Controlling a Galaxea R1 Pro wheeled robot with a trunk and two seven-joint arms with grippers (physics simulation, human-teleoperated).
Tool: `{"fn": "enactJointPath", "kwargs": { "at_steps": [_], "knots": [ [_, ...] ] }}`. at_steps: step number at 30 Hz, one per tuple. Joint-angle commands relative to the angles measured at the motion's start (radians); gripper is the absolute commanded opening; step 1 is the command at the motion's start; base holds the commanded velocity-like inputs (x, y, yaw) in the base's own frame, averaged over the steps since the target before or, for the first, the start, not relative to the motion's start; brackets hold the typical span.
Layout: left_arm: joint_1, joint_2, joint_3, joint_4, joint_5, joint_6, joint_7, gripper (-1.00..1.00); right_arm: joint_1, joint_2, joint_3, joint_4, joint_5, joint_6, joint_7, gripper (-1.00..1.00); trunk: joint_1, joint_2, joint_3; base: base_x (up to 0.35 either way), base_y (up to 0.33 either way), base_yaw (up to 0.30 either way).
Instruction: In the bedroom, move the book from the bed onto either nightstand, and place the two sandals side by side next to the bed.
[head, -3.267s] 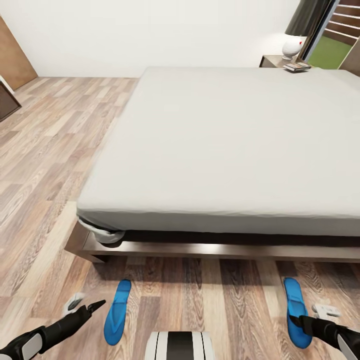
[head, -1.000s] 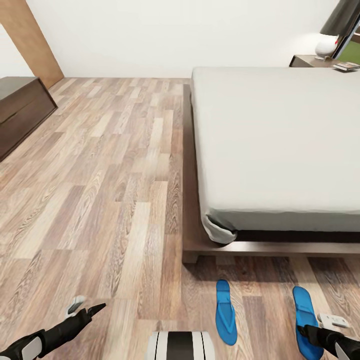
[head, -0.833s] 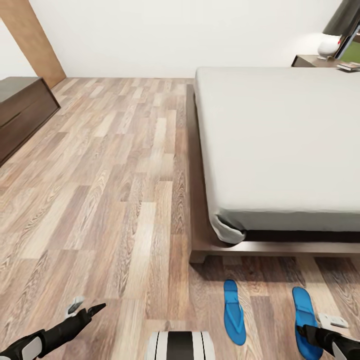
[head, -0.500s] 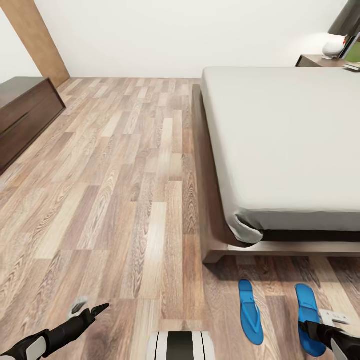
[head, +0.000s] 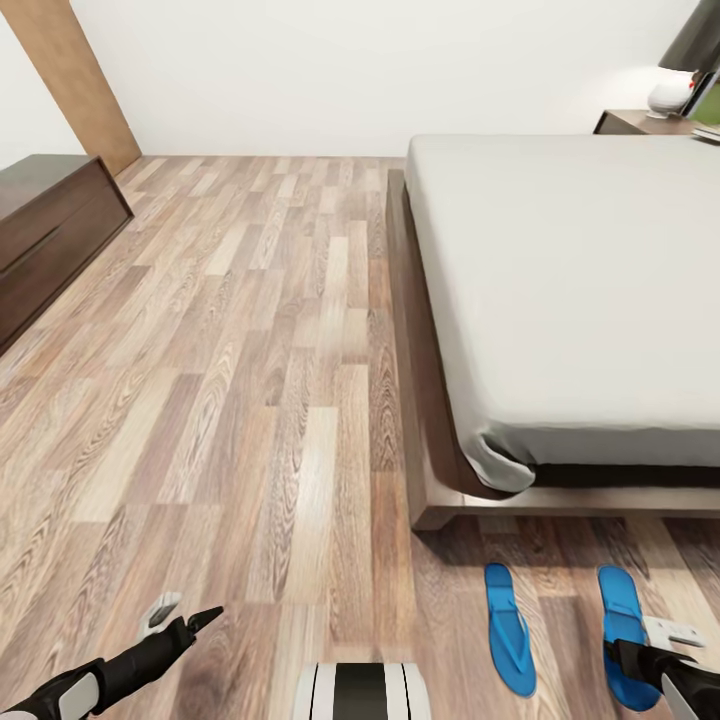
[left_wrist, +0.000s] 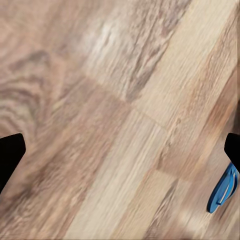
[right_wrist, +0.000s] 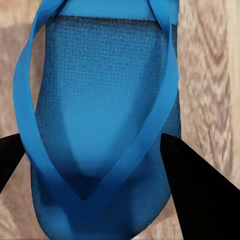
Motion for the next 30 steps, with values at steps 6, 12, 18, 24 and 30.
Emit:
{"fn": "enactJointPath", "kwargs": {
  "at_steps": [6, 12, 18, 24, 30],
  "knots": [
    [0.0, -0.002, 0.008, 0.0, -0.002, 0.01, -0.003, 1.0, 0.0, -0.001, -0.004, -0.002, -0.008, 0.007, 0.159, -1.0, 0.0, 0.0, -0.001, 0.088, 0.023, 0.0],
    [0.0, -0.002, 0.008, 0.0, -0.002, 0.01, -0.003, 1.0, 0.0, -0.001, -0.005, -0.001, -0.008, 0.007, 0.225, -1.0, 0.0, 0.0, -0.001, 0.006, 0.001, 0.0],
    [0.0, -0.002, 0.008, 0.0, -0.002, 0.01, -0.003, 1.0, 0.0, -0.001, -0.005, -0.002, -0.008, 0.006, 0.222, -1.0, 0.0, 0.0, -0.001, 0.0, 0.0, 0.0],
    [0.0, -0.002, 0.008, 0.0, -0.002, 0.011, -0.004, 1.0, 0.0, -0.001, -0.005, -0.002, -0.008, 0.006, 0.222, -1.0, 0.0, 0.0, -0.001, 0.0, 0.0, 0.0],
    [0.0, -0.002, 0.008, 0.0, -0.002, 0.011, -0.006, 1.0, 0.0, -0.001, -0.005, -0.002, -0.008, 0.006, 0.222, -1.0, 0.0, 0.0, -0.001, 0.0, 0.0, 0.0]
  ]
}}
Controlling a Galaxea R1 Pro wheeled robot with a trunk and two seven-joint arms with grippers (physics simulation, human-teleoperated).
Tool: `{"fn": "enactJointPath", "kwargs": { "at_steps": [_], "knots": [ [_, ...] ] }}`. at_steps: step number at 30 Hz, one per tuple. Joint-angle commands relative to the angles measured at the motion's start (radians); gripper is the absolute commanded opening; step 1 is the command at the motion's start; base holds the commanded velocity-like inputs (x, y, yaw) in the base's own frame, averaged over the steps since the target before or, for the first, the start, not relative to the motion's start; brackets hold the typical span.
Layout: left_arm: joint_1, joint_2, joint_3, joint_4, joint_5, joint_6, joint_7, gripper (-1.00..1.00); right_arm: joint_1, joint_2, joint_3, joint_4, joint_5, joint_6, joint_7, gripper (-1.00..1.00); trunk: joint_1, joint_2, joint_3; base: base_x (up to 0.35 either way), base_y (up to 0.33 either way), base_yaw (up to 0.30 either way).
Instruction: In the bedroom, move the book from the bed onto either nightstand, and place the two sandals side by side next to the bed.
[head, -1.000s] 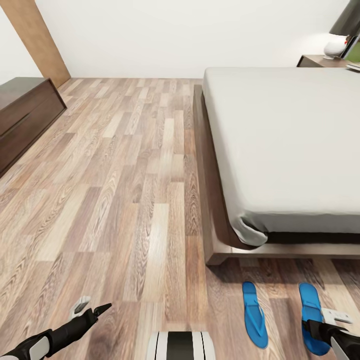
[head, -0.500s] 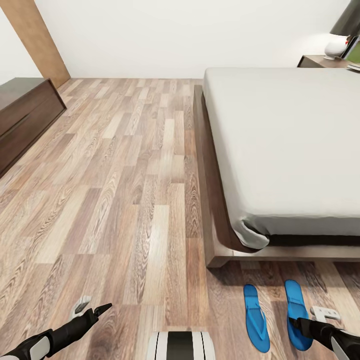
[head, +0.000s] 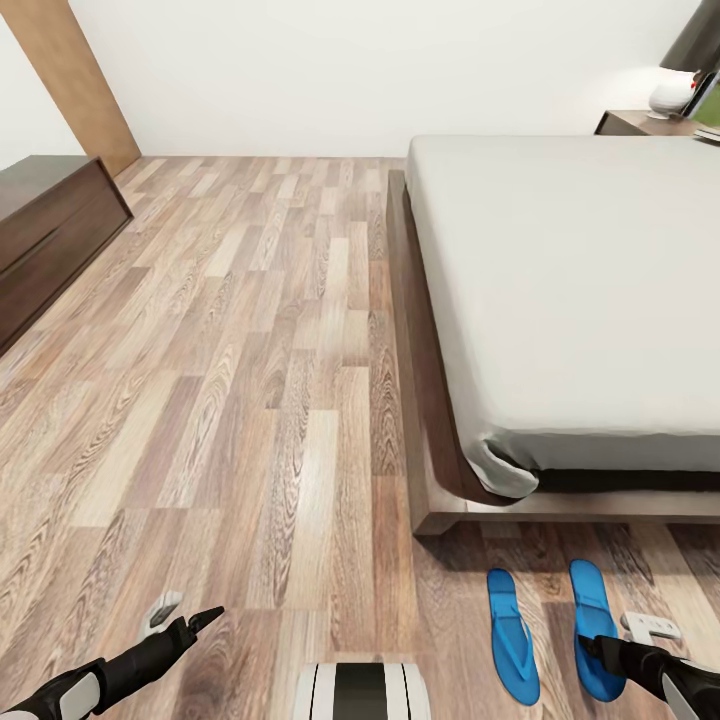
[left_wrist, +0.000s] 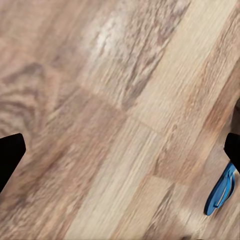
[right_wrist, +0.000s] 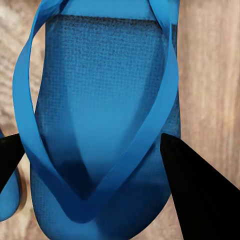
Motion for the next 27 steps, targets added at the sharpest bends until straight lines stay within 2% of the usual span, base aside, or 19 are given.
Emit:
{"fn": "enactJointPath", "kwargs": {
  "at_steps": [1, 14, 27],
  "knots": [
    [0.0, 0.0, 0.008, 0.0, -0.002, 0.01, -0.003, 1.0, 0.0, 0.0, -0.004, -0.002, -0.011, 0.008, 0.003, -1.0, 0.0, 0.0, -0.004, 0.0, 0.0, 0.0],
    [0.0, -0.015, 0.008, -0.001, -0.002, 0.01, -0.001, 1.0, 0.0, 0.001, -0.004, -0.001, -0.011, 0.008, 0.002, -1.0, 0.006, -0.003, -0.055, 0.0, 0.0, 0.0],
    [0.0, -0.014, 0.008, -0.002, -0.002, 0.01, -0.001, 1.0, 0.0, 0.002, -0.004, 0.0, -0.011, 0.008, 0.002, -1.0, 0.012, -0.007, -0.105, 0.0, 0.0, 0.0]
  ]
}}
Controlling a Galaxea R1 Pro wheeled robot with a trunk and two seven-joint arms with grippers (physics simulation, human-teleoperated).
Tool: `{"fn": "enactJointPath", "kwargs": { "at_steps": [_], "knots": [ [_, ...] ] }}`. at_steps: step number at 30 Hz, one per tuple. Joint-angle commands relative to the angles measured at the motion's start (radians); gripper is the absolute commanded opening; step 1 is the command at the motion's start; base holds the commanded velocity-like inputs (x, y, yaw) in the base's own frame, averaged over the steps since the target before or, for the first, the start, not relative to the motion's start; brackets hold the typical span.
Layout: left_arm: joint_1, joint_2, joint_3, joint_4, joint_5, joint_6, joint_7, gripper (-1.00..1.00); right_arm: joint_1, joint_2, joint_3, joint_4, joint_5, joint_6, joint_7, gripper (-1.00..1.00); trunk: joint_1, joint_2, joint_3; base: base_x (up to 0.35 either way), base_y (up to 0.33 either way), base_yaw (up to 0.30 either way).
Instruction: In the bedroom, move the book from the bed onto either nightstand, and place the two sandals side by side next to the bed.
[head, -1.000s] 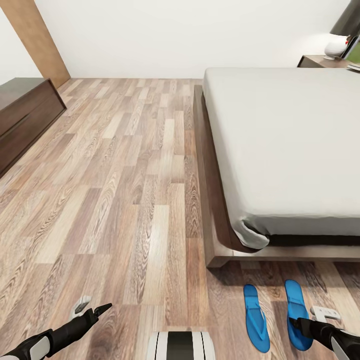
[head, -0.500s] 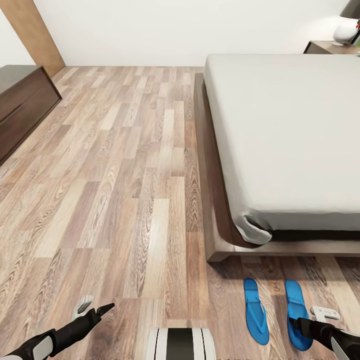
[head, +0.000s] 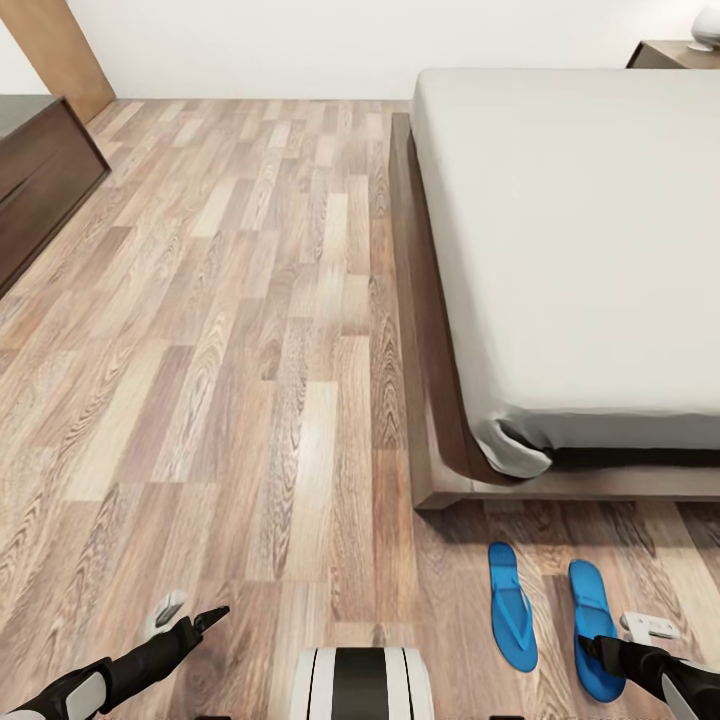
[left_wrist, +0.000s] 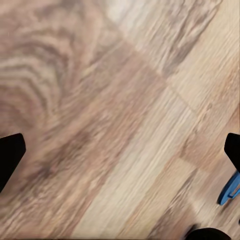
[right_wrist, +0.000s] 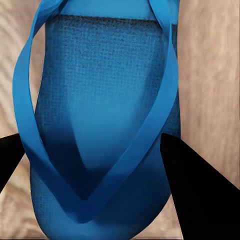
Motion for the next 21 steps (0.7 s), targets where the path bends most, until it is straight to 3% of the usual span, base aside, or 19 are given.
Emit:
{"fn": "enactJointPath", "kwargs": {
  "at_steps": [1, 6, 9, 10, 12, 13, 14, 17, 21],
  "knots": [
    [0.0, 0.0, 0.008, 0.0, -0.002, 0.01, -0.003, 1.0, 0.0, 0.0, -0.004, -0.002, -0.011, 0.008, 0.003, -1.0, 0.0, 0.0, -0.005, 0.0, 0.0, 0.0],
    [0.0, 0.0, 0.008, -0.002, -0.003, 0.011, -0.007, 1.0, 0.0, 0.0, -0.004, -0.001, -0.011, 0.008, 0.003, -1.0, 0.001, -0.001, -0.012, 0.0, 0.0, 0.0],
    [0.0, 0.003, 0.009, -0.018, -0.002, 0.016, -0.089, 1.0, 0.0, 0.0, -0.003, -0.001, -0.011, 0.008, 0.003, -1.0, 0.001, -0.001, -0.012, 0.0, 0.0, 0.0],
    [-0.001, 0.006, 0.01, -0.052, -0.002, 0.022, -0.156, 1.0, 0.0, 0.0, -0.003, -0.001, -0.011, 0.008, 0.003, -1.0, 0.001, -0.001, -0.012, 0.0, 0.0, 0.0],
    [-0.002, 0.007, 0.01, -0.143, -0.001, 0.046, -0.224, 1.0, 0.0, 0.0, -0.003, -0.001, -0.011, 0.008, 0.003, -1.0, 0.001, -0.001, -0.012, 0.0, 0.0, 0.0],
    [-0.003, 0.005, 0.01, -0.205, -0.001, 0.082, -0.242, 1.0, 0.0, 0.0, -0.003, -0.001, -0.011, 0.008, 0.003, -1.0, 0.001, -0.001, -0.012, 0.0, 0.0, 0.0],
    [-0.003, 0.002, 0.009, -0.313, -0.001, 0.168, -0.256, 1.0, 0.0, 0.0, -0.003, -0.001, -0.011, 0.008, 0.003, -1.0, 0.001, -0.001, -0.012, 0.0, 0.0, 0.0],
    [-0.003, -0.002, 0.008, -0.513, -0.002, 0.331, -0.262, 1.0, 0.0, 0.0, -0.003, -0.001, -0.01, 0.008, 0.003, -1.0, 0.001, -0.001, -0.012, 0.0, 0.0, 0.0],
    [-0.003, -0.013, 0.007, -0.602, -0.003, 0.385, -0.246, 1.0, 0.0, 0.0, -0.003, -0.001, -0.01, 0.008, 0.003, -1.0, 0.001, -0.001, -0.012, 0.0, 0.0, 0.0]
  ]
}}
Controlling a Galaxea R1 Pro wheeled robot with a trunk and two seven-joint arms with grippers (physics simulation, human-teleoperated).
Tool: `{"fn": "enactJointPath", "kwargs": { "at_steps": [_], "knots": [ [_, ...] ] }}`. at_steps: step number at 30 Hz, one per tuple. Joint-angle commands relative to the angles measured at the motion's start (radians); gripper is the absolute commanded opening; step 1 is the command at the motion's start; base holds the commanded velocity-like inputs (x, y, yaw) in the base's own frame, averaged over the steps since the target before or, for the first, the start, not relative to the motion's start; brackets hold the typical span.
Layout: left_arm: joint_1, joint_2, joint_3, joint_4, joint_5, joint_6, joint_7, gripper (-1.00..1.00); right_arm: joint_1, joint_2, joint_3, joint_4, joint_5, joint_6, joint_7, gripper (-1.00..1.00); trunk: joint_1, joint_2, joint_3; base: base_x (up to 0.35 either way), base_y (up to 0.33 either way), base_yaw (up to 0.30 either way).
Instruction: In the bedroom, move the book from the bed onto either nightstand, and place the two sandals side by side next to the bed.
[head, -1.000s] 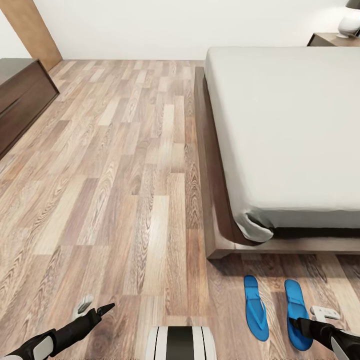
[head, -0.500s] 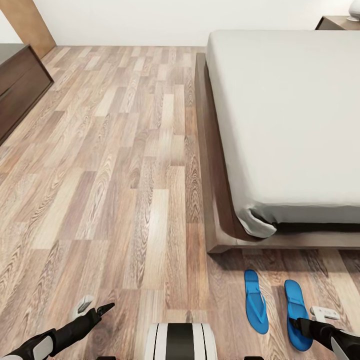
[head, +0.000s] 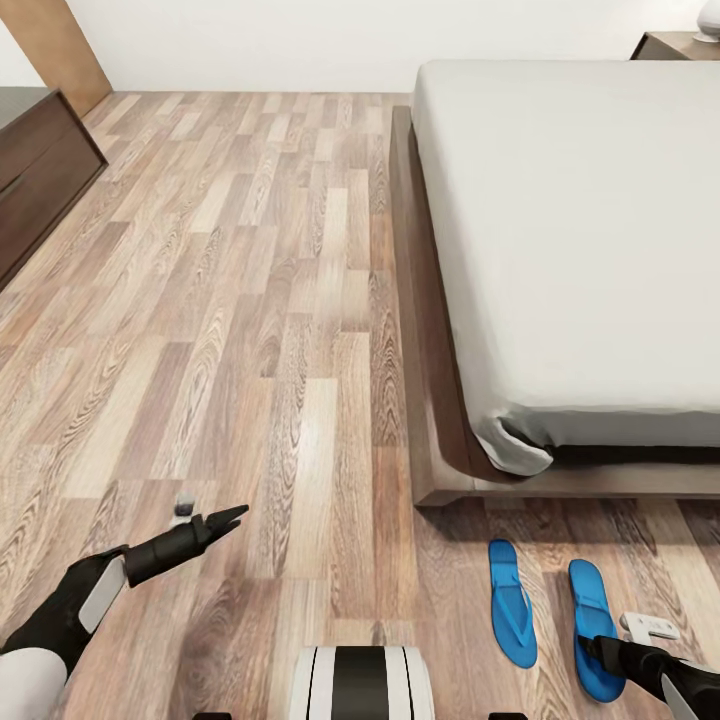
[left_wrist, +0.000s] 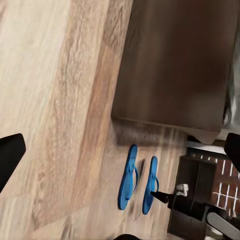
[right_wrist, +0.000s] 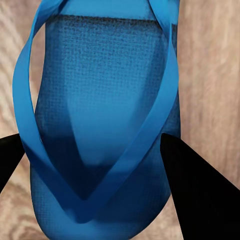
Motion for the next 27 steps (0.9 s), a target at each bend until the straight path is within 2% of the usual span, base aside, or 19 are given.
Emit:
{"fn": "enactJointPath", "kwargs": {
  "at_steps": [1, 5, 8, 19, 27],
  "knots": [
    [0.0, -0.006, 0.001, -0.006, 0.003, 0.009, 0.011, 1.0, 0.0, 0.0, -0.004, -0.002, -0.01, 0.008, 0.003, -1.0, 0.0, 0.0, -0.001, 0.0, 0.0, 0.0],
    [0.0, -0.03, 0.0, -0.014, 0.003, -0.001, 0.079, 1.0, 0.0, 0.0, -0.004, -0.002, -0.011, 0.009, 0.002, -1.0, 0.0, 0.0, -0.001, 0.017, 0.0, 0.0],
    [0.001, -0.037, 0.001, -0.014, 0.005, -0.02, 0.098, 1.0, 0.0, 0.0, -0.004, -0.002, -0.011, 0.009, 0.002, -1.0, 0.0, 0.0, -0.001, 0.198, 0.059, 0.0],
    [0.001, -0.044, 0.0, -0.014, 0.006, -0.028, 0.104, 1.0, 0.0, 0.0, -0.004, -0.003, -0.01, 0.008, 0.002, -1.0, 0.0, 0.0, -0.001, 0.102, 0.072, 0.0],
    [0.001, -0.054, 0.001, -0.013, 0.007, -0.028, 0.104, 1.0, 0.0, 0.0, -0.004, -0.003, -0.011, 0.008, 0.003, -1.0, 0.0, 0.0, -0.001, 0.021, 0.024, 0.0]
  ]
}}
